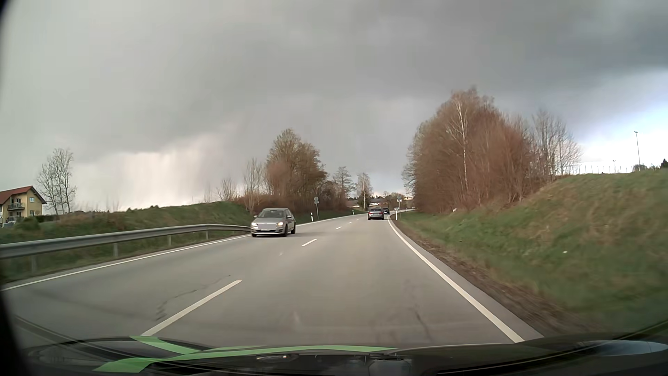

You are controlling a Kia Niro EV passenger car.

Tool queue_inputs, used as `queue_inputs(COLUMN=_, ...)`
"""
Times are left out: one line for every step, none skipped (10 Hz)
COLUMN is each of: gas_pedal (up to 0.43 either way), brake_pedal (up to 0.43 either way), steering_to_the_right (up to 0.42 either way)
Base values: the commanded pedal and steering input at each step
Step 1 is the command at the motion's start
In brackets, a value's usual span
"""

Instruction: Follow the waypoints while adhering to traffic rules and regulations

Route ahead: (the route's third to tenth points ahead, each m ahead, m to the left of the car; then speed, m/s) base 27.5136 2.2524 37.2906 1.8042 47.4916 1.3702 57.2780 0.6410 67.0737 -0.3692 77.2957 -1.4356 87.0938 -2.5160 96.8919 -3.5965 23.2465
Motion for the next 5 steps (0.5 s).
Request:
queue_inputs(gas_pedal=0.220, brake_pedal=0.000, steering_to_the_right=0.005)
queue_inputs(gas_pedal=0.220, brake_pedal=0.000, steering_to_the_right=0.005)
queue_inputs(gas_pedal=0.220, brake_pedal=0.000, steering_to_the_right=0.005)
queue_inputs(gas_pedal=0.220, brake_pedal=0.000, steering_to_the_right=0.005)
queue_inputs(gas_pedal=0.220, brake_pedal=0.000, steering_to_the_right=0.006)
